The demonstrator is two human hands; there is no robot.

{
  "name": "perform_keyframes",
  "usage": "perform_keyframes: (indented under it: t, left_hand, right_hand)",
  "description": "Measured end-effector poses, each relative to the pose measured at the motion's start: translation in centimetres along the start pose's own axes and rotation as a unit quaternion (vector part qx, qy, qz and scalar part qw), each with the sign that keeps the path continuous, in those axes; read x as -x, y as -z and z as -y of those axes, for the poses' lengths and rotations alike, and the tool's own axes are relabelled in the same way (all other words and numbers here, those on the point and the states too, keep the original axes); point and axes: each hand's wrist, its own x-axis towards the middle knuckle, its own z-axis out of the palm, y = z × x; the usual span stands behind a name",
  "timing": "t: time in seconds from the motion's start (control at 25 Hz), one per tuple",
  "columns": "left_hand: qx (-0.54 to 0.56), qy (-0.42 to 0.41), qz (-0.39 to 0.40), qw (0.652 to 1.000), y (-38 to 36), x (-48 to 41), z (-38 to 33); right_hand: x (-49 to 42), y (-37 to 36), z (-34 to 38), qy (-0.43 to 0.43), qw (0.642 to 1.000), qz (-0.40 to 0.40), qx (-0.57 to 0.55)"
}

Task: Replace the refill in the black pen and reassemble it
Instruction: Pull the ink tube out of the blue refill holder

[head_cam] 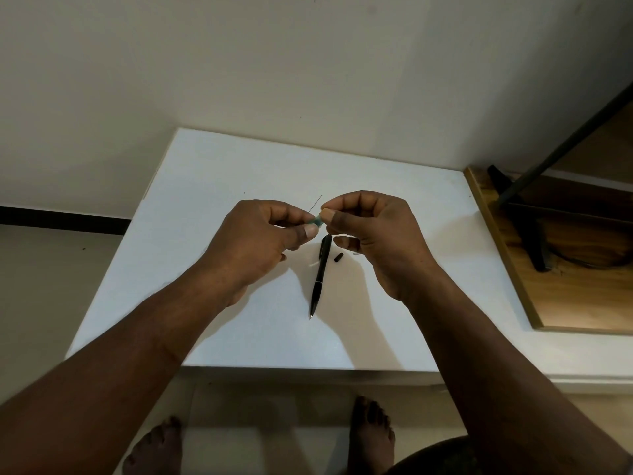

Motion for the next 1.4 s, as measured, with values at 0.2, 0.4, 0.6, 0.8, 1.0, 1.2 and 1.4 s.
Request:
perform_keyframes:
  t: [0.2,0.4,0.6,0.8,1.0,1.2,1.4]
  left_hand:
    - [0.001,-0.009,-0.002,1.000,-0.20,0.05,0.08]
    - [0.011,-0.007,-0.002,1.000,-0.39,0.18,0.15]
    - [0.009,-0.012,-0.006,1.000,-0.33,0.12,0.00]
    - [0.000,-0.016,-0.019,1.000,-0.34,0.11,0.00]
    - [-0.030,-0.027,-0.034,0.999,-0.42,0.07,0.09]
    - [-0.047,-0.036,-0.044,0.997,-0.36,-0.01,0.23]
    - [-0.056,-0.037,-0.070,0.995,-0.35,-0.06,0.25]
  right_hand:
    - [0.04,0.05,-0.02,0.002,1.000,-0.009,0.016]
    - [0.14,-0.13,-0.10,-0.015,1.000,-0.009,0.005]
    - [0.10,-0.02,-0.06,-0.025,0.999,-0.011,-0.019]
    - [0.05,0.16,-0.16,-0.024,1.000,-0.014,0.014]
    - [-0.03,0.14,-0.22,-0.019,0.999,-0.021,0.041]
    - [0.18,0.02,-0.09,-0.015,0.999,-0.016,0.040]
    - [0.41,-0.49,-0.10,0.003,0.998,-0.023,0.062]
